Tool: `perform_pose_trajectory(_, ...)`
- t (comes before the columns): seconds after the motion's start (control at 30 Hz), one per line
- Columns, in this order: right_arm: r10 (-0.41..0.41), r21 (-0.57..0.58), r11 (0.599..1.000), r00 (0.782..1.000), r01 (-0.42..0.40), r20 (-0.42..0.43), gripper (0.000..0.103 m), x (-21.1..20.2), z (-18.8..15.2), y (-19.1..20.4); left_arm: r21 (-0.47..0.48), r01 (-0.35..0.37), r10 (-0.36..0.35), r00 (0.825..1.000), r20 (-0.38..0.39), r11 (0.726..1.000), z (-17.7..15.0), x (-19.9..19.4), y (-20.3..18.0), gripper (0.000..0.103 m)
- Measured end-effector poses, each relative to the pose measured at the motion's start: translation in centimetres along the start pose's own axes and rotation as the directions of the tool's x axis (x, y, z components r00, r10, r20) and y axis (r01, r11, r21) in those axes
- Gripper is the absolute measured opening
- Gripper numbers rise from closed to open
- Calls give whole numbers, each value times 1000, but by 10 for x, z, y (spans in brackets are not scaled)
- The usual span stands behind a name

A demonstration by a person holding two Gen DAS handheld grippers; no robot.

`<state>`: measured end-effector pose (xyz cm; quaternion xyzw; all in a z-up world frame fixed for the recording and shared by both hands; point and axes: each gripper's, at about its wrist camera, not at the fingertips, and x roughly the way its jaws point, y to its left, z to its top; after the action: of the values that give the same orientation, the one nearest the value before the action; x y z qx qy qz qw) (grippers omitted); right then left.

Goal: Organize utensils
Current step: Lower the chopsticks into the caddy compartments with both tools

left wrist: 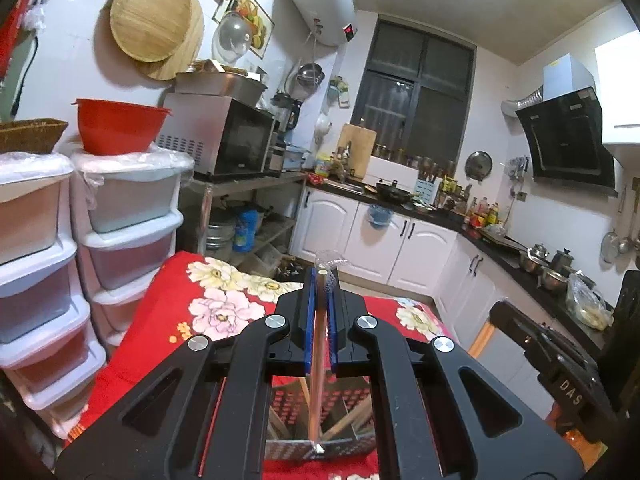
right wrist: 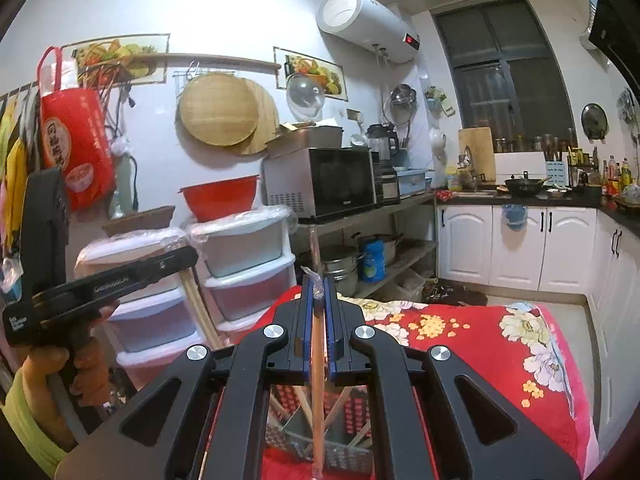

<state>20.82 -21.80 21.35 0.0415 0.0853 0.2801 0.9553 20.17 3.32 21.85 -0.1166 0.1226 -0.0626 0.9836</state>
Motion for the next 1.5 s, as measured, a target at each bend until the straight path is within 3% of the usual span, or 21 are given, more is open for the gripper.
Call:
perform_pose_trajectory(0.37,-54,5,999,998,54,27,6,19,15,-18,-11,-41,41,999,26,999,8,18,7,1)
perform_pose_trajectory(0.73,-84,23,996,996,84,4,6,49,12,-27,-37,-47,46,999,-9,998,-5,45,19,1)
perform_pose_trajectory(1.5,-131,39,991,991,130,0,6,97,-40,-32,-30,-33,31,998,-61,999,-53,73,26,1)
